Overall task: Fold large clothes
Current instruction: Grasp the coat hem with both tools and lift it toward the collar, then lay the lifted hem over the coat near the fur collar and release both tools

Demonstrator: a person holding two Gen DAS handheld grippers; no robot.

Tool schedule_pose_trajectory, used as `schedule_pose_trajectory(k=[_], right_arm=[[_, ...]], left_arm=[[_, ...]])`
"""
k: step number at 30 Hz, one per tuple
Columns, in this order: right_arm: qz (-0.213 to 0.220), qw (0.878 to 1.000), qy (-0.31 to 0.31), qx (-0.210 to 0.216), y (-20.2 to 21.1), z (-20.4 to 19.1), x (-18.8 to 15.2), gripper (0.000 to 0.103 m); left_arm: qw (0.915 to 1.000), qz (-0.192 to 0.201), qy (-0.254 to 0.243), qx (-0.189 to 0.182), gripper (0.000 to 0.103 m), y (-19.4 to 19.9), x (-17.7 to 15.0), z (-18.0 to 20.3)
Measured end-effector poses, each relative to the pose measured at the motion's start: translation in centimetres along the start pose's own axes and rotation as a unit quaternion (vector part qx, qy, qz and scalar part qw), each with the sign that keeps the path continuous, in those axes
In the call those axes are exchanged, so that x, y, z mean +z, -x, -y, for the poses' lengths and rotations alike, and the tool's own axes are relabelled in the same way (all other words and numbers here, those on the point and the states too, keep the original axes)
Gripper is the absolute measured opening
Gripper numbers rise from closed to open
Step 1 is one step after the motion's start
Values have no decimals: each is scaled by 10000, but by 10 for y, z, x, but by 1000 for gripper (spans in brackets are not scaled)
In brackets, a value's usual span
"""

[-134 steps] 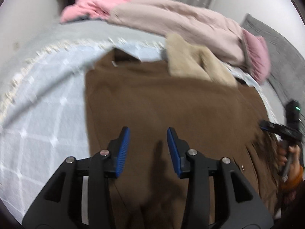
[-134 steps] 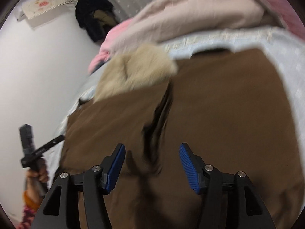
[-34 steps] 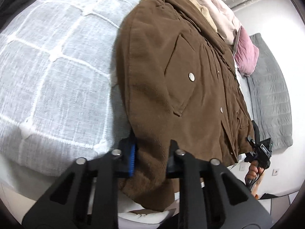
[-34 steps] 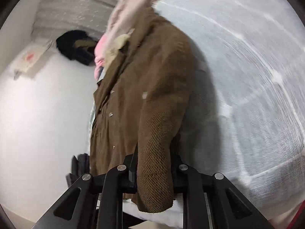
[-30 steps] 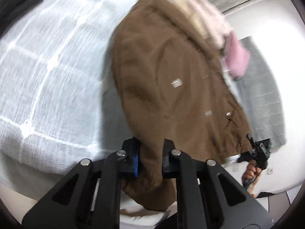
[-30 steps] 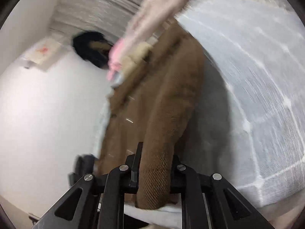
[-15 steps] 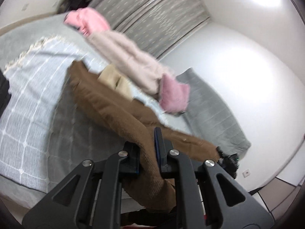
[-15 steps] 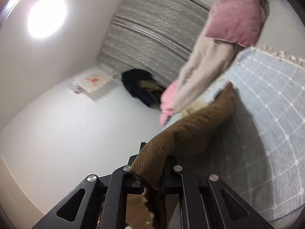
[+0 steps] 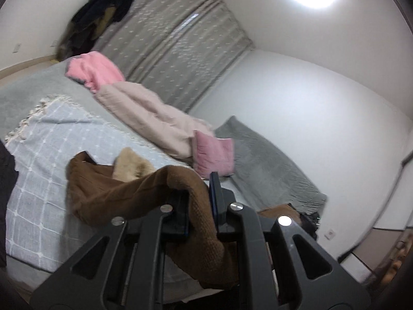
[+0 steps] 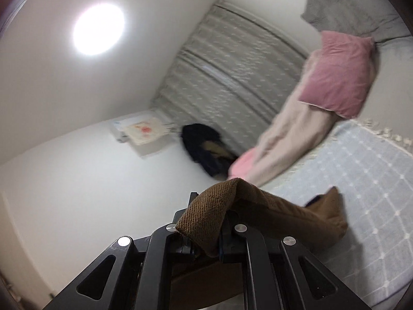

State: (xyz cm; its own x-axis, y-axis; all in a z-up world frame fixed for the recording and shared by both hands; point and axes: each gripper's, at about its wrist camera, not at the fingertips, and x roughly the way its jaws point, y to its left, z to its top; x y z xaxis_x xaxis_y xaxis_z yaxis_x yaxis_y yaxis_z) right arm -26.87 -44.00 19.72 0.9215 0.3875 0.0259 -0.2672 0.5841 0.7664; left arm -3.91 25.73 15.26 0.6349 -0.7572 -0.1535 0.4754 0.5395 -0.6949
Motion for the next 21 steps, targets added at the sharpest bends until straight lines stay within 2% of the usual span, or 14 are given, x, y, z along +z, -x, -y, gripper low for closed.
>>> schedule_pose_trajectory(k=[3,5,7,12,16,18,19,20,21], right_arm=[[-170,9970,-327,-677,-42,36,-5,11],[-185,9946,-461,-914,-67,59,-9,11],[-123,9922,-467,-1152,-92,77,-13,11],[-81,9855,-299,-1671,-154,111,-13,11],[-412,9768,-67,-2099,-197,151,-27,13],[-758,9648,80,-2515,-215,175,-43,16],[-1063,9502,111,-2928,-230,187,-48,18],[-1262,9421,169,-3103,-240,195,-52,18],[-1360,9393,226,-3141,-246,201,-55,20]], left_arm=[[9975,-58,428,555,14,-37,4,-39],[9928,22,756,925,14,-66,8,-71],[9890,89,878,1188,14,-88,14,-90],[9774,49,494,2053,15,-151,23,-112],[9623,-271,166,2700,16,-200,-4,-147],[9498,-629,262,3054,17,-221,-15,-166],[9474,-749,293,3096,20,-230,-18,-174],[9451,-811,244,3157,21,-236,-20,-178],[9426,-875,177,3217,22,-241,-21,-179]])
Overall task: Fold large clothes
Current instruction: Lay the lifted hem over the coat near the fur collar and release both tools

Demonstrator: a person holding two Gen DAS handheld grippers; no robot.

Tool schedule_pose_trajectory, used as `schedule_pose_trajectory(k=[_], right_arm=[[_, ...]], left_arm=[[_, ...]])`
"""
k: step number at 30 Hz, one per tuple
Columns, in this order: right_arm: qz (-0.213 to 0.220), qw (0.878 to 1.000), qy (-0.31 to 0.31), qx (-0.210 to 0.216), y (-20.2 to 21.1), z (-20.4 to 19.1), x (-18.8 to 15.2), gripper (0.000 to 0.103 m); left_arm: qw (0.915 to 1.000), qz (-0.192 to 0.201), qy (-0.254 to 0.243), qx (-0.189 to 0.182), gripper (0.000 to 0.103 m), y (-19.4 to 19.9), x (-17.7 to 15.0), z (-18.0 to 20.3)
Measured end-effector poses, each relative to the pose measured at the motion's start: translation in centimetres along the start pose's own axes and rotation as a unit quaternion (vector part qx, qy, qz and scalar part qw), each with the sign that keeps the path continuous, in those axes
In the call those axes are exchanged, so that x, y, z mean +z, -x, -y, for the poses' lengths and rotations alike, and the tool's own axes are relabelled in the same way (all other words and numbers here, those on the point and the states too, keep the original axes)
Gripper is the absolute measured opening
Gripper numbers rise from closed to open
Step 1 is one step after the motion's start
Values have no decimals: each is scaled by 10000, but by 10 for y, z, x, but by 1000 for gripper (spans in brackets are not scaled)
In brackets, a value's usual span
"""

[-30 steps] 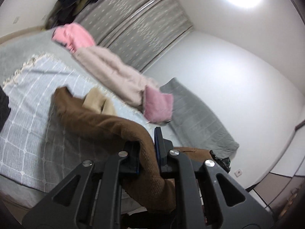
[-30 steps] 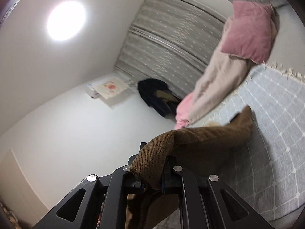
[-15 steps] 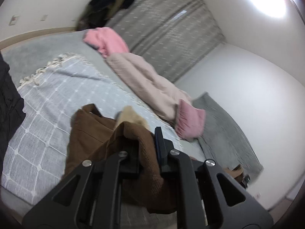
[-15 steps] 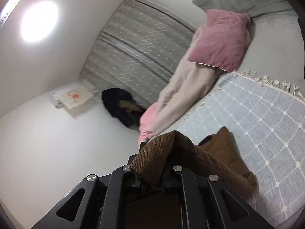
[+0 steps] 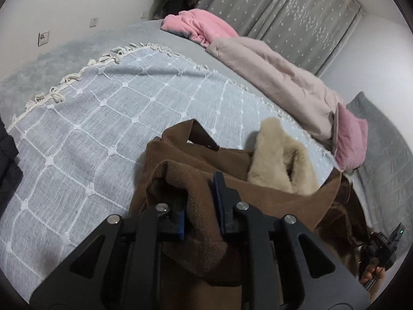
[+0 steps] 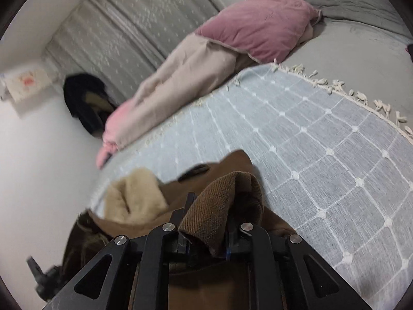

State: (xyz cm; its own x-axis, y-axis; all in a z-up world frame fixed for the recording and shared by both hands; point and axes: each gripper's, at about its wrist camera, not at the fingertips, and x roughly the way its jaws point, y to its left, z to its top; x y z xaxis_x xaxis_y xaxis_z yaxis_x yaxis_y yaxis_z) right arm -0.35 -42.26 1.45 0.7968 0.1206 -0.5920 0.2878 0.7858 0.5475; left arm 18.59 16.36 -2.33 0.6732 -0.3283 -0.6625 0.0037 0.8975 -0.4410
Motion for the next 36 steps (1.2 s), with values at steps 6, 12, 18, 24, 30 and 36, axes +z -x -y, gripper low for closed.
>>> schedule_pose_trajectory(k=[6,12,18,24,30,36], right_arm=[[-89,9993,-19,349,1,6,10,47],[685,9956,-264,574,50,21,21,69],[219,9987,386,-234,22,10,18,70],[-246,9845,1109,-1338,-34,-3,2,64],[119,9820,1382,-1284,-39,-30,-4,6],[1758,9723,1263,-882,29,-77,14,6]], left_arm=[[9986,-180,-406,-273,40,16,5,14],[9965,740,-379,-38,82,53,8,2],[9949,45,-944,350,82,14,7,-6],[9960,-741,-489,-82,42,-35,5,-11],[9971,-36,-664,-383,9,-13,9,27],[9875,1252,-556,-783,9,46,37,57]])
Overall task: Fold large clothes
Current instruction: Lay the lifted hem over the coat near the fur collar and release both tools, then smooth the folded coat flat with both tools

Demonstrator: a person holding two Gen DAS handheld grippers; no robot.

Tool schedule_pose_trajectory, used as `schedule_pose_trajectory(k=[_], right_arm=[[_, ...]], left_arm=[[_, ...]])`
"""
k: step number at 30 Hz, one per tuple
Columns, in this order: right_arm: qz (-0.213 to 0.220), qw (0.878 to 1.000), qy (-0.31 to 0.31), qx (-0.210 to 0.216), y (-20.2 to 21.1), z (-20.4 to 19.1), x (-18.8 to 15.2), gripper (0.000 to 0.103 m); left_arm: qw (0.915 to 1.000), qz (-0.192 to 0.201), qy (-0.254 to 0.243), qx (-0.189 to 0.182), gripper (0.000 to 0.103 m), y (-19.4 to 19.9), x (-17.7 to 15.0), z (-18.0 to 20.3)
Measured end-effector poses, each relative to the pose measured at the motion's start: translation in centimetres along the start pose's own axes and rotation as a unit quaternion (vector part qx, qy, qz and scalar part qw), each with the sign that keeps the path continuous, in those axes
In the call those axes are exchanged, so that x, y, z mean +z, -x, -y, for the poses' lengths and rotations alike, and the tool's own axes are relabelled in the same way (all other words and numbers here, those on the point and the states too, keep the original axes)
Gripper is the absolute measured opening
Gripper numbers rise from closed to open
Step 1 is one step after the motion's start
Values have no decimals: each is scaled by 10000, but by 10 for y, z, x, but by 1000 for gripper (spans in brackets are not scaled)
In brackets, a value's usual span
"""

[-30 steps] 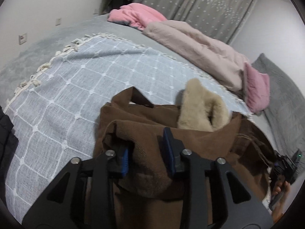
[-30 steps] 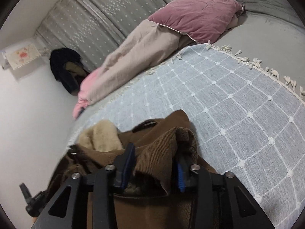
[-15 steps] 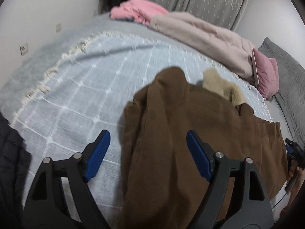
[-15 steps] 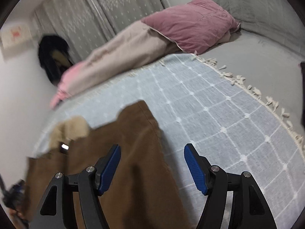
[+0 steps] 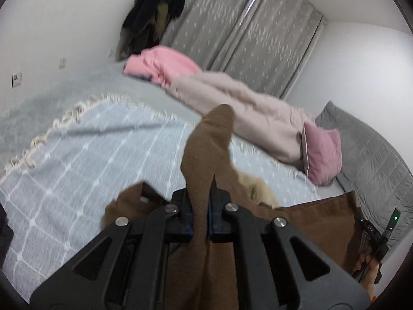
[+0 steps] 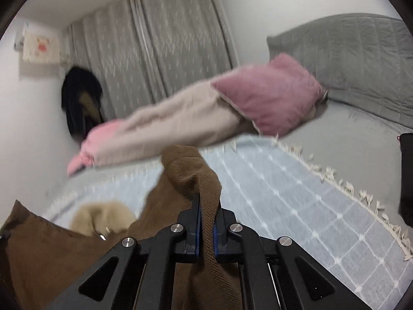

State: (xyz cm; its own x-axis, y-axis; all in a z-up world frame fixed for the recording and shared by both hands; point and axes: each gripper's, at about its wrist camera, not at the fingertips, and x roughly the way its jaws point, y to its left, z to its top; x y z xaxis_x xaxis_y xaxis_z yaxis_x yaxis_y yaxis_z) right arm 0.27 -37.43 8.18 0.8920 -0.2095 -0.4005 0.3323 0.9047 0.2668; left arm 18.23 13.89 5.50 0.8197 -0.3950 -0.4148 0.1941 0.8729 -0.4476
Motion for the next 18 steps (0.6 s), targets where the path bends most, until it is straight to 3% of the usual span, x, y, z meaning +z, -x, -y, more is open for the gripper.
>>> schedule_pose_trajectory(k=[4,7,10,12,15,18], right_arm=[[298,9995,26,-60,-9,-10,17,5],[95,9998,-57,-183,-48,-5,15,6],[-423,9984,-28,-367,-106,7,-8,6],[-1091,9930,31,-453,-150,12,-42,6],[-1786,9816,-399,-546,-190,28,-62,7],[-1781,9796,-769,-521,-194,42,-60,10]], left_arm=[[9982,286,-278,444,9,-17,16,1],[9938,-31,-437,1018,9,-62,11,-18],[9801,-772,-680,1698,9,-128,-21,-48],[9693,-1394,-584,1938,10,-168,-47,-65],[9649,-1357,-612,2164,12,-180,-40,-64],[9643,-1428,-251,2216,21,-185,-36,-78]])
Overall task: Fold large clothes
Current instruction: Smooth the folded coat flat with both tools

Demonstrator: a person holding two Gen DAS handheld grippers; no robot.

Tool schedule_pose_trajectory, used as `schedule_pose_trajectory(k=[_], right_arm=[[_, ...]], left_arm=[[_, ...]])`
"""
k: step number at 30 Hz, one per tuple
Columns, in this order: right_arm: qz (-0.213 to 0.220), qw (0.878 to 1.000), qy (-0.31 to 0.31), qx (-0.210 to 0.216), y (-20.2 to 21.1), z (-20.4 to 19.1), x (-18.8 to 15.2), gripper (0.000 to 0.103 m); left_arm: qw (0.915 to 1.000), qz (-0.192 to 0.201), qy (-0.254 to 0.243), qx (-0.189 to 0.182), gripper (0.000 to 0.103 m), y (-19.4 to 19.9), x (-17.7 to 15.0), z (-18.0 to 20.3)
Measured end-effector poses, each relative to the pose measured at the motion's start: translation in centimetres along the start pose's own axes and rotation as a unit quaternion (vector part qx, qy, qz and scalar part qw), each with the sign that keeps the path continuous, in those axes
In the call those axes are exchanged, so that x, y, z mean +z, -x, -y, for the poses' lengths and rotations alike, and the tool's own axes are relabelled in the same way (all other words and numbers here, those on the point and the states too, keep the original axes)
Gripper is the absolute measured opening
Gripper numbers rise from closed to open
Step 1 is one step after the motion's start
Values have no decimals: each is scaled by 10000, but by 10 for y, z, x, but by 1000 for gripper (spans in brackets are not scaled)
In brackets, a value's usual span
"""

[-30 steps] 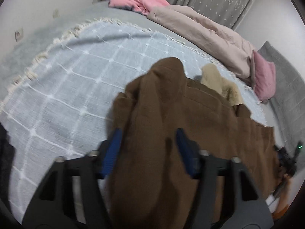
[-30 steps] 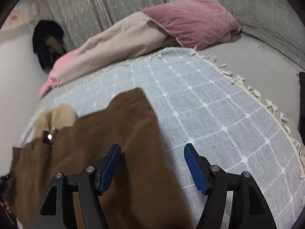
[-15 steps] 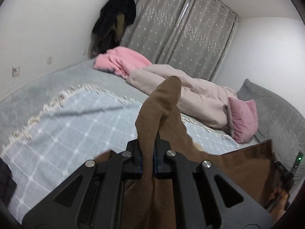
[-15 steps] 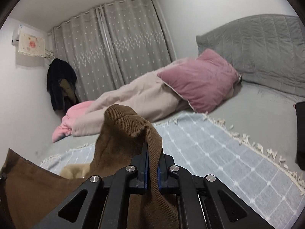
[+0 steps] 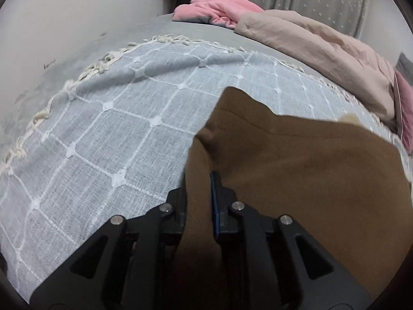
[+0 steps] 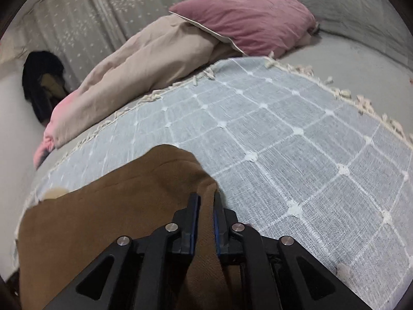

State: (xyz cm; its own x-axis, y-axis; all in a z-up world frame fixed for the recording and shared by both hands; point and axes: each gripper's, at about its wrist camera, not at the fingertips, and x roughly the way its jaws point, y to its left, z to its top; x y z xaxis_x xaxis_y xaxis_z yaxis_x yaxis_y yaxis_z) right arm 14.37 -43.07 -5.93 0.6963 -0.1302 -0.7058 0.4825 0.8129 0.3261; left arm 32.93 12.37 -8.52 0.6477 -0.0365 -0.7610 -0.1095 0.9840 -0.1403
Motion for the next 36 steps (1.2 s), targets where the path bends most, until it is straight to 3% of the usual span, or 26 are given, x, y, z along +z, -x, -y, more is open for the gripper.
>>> schedule_pose_trajectory(k=[2,4,6,8,10,12,14,16,17,18,19,20,22,23,24,25,26,27,28,30,31,33,36], right_arm=[[-5,9998,-178,107,1,7,0,12],[144,9998,-161,-17,9,6,1,23],[441,9985,121,-308,28,-10,8,23],[887,9941,593,-209,55,-41,12,30],[1138,9877,1075,68,75,-78,8,60],[1160,9792,1619,374,82,-115,-5,66],[773,9702,2197,675,69,-153,-28,66],[320,9631,2598,624,45,-167,-48,66],[-15,9603,2753,443,29,-167,-55,66],[-212,9606,2731,463,19,-162,-56,66],[-379,9654,2459,774,14,-147,-51,66],[-443,9716,2072,1048,13,-126,-40,66],[-499,9796,1744,865,12,-94,-25,64],[-482,9825,1651,718,12,-75,-18,64],[-475,9845,1587,575,13,-65,-15,64],[-458,9876,1493,132,14,-49,-10,63],[-419,9896,1379,7,16,-39,-4,62],[-402,9915,1233,58,21,-29,0,62],[-367,9911,1265,-200,31,-28,3,63],[-196,9792,1681,-1120,50,-40,3,64],[-145,9752,1845,-1216,60,-44,0,64],[-136,9763,1945,-943,81,-53,-8,64],[-306,9829,1793,-297,108,-75,-26,66]], left_arm=[[9999,-35,131,69,31,-1,1,-4],[9995,-87,263,124,36,3,6,-7],[9989,175,438,48,36,22,14,-3],[9973,559,413,-237,36,43,17,9],[9959,756,22,-491,49,60,18,33],[9923,821,-521,-769,64,67,11,62],[9888,715,-890,-960,69,58,3,78],[9912,144,-1170,-596,69,28,-6,84],[9928,-180,-1091,-451,69,10,-8,77],[9945,-277,-796,-621,70,3,-7,63],[9953,-273,-544,-758,66,2,-4,49],[9965,-247,-430,-670,64,3,-1,38],[9988,-143,-455,64,66,1,2,18],[9984,-279,-254,413,72,-4,2,4],[9982,-468,105,346,81,-7,2,-14],[9972,-562,484,-23,81,-5,2,-30],[9968,-612,516,-25,81,-1,2,-35],[9969,-694,379,67,81,5,2,-32],[9971,-720,245,92,81,11,3,-29],[9980,-616,-105,107,80,38,0,-18],[9983,-550,-159,138,81,49,-2,-17],[9987,-464,-212,11,81,74,-6,-9],[9975,-454,-178,-503,82,106,-20,11]])
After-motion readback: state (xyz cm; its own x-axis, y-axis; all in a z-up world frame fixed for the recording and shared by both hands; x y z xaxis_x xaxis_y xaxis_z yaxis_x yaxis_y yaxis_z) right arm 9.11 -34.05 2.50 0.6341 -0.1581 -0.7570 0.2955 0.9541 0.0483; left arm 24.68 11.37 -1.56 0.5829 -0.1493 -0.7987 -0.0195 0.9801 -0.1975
